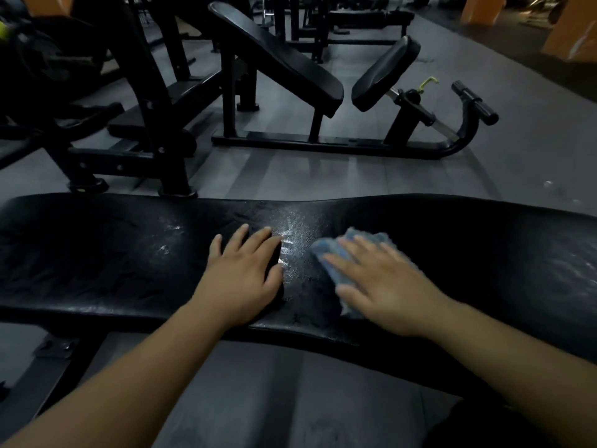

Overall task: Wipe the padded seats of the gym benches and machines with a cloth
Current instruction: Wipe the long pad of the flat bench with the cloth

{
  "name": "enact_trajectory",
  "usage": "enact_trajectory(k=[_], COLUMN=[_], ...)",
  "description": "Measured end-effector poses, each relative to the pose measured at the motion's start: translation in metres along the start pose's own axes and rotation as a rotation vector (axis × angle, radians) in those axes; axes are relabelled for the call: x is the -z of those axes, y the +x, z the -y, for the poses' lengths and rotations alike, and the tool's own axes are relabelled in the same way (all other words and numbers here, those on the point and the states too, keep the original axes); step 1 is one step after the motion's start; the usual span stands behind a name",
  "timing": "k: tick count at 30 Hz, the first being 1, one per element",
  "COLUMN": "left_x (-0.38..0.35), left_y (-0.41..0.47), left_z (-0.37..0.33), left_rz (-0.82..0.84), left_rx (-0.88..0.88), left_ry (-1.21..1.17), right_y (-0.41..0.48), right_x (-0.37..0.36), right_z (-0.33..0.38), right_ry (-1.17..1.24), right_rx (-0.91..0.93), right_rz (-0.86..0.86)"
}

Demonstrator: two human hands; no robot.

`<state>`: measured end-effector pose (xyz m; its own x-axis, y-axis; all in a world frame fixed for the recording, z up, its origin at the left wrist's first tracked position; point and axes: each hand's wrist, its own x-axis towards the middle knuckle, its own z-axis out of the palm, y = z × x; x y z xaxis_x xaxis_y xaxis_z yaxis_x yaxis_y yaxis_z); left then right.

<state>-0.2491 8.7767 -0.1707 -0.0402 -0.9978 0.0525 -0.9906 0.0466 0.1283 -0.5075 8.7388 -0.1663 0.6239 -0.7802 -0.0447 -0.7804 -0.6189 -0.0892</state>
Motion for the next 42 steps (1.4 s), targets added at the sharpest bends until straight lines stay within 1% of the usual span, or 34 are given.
enact_trajectory(k=[2,3,4,5,6,9,11,12,13,15,17,18,19,21,22,23,24,25,27,29,30,32,34,36,37,40,41,42], left_x=[-0.001,0.000,0.001,0.003,0.004,0.005,0.006,0.007,0.007,0.008,0.011,0.011,0.011,0.011,0.011,0.011,0.011,0.012,0.013,0.012,0.011,0.008,0.006,0.006,0.007,0.010,0.011,0.012], left_y=[-0.001,0.000,-0.001,-0.001,-0.002,-0.004,-0.004,-0.004,-0.004,-0.006,-0.005,-0.005,-0.004,-0.001,0.000,0.001,0.002,0.002,0.005,0.007,0.008,0.010,0.011,0.010,0.009,0.014,0.016,0.017], left_z=[-0.004,-0.005,-0.006,-0.006,-0.006,-0.008,-0.009,-0.010,-0.010,-0.012,-0.012,-0.011,-0.010,-0.003,0.002,0.007,0.013,0.020,0.032,0.038,0.040,0.044,0.045,0.044,0.044,0.059,0.068,0.077], left_rz=[0.004,0.003,0.002,-0.001,-0.002,0.008,0.017,0.021,0.027,0.035,0.045,0.046,0.041,0.043,0.052,0.058,0.061,0.065,0.064,0.043,0.037,0.039,0.036,0.048,0.062,0.122,0.133,0.140], left_rx=[0.028,0.035,0.043,0.055,0.069,0.081,0.081,0.079,0.081,0.089,0.088,0.092,0.094,0.080,0.053,0.013,-0.033,-0.081,-0.167,-0.220,-0.236,-0.229,-0.214,-0.217,-0.223,-0.222,-0.203,-0.181], left_ry=[-0.007,-0.005,-0.001,-0.001,-0.005,0.004,0.022,0.032,0.038,0.037,0.016,-0.003,-0.021,-0.033,-0.023,-0.007,0.015,0.038,0.058,0.048,0.036,0.008,-0.026,-0.033,-0.017,0.043,0.050,0.047], right_y=[0.039,0.059,0.074,0.081,0.079,0.017,-0.021,-0.025,-0.018,0.020,0.055,0.061,0.059,0.024,0.000,-0.019,-0.025,-0.020,0.018,0.066,0.082,0.081,0.047,0.015,0.013,0.053,0.074,0.092], right_x=[0.003,0.002,0.000,-0.005,-0.009,-0.018,-0.017,-0.014,-0.012,-0.003,0.001,-0.001,-0.006,-0.013,-0.015,-0.015,-0.015,-0.015,-0.009,-0.007,-0.009,-0.011,-0.013,-0.012,-0.012,-0.004,-0.003,-0.004], right_z=[-0.013,-0.009,0.001,0.015,0.029,0.061,0.053,0.039,0.022,-0.001,0.006,0.020,0.037,0.066,0.071,0.069,0.060,0.050,0.037,0.047,0.060,0.090,0.118,0.127,0.122,0.102,0.105,0.113], right_ry=[-0.022,-0.006,0.017,0.045,0.061,0.073,0.088,0.087,0.076,0.065,0.080,0.084,0.074,0.052,0.063,0.081,0.089,0.084,0.057,0.050,0.059,0.066,0.073,0.080,0.067,0.074,0.097,0.100], right_rx=[-0.163,-0.235,-0.265,-0.252,-0.197,0.042,0.138,0.135,0.093,-0.043,-0.161,-0.162,-0.119,0.053,0.130,0.166,0.146,0.075,-0.130,-0.315,-0.352,-0.310,-0.220,-0.216,-0.273,-0.588,-0.658,-0.684], right_rz=[-0.017,-0.016,-0.014,-0.015,-0.026,-0.115,-0.108,-0.066,-0.037,-0.012,0.025,0.030,0.019,-0.047,-0.074,-0.083,-0.064,-0.049,-0.046,-0.038,-0.038,-0.057,-0.084,-0.054,-0.039,-0.014,-0.012,-0.014])
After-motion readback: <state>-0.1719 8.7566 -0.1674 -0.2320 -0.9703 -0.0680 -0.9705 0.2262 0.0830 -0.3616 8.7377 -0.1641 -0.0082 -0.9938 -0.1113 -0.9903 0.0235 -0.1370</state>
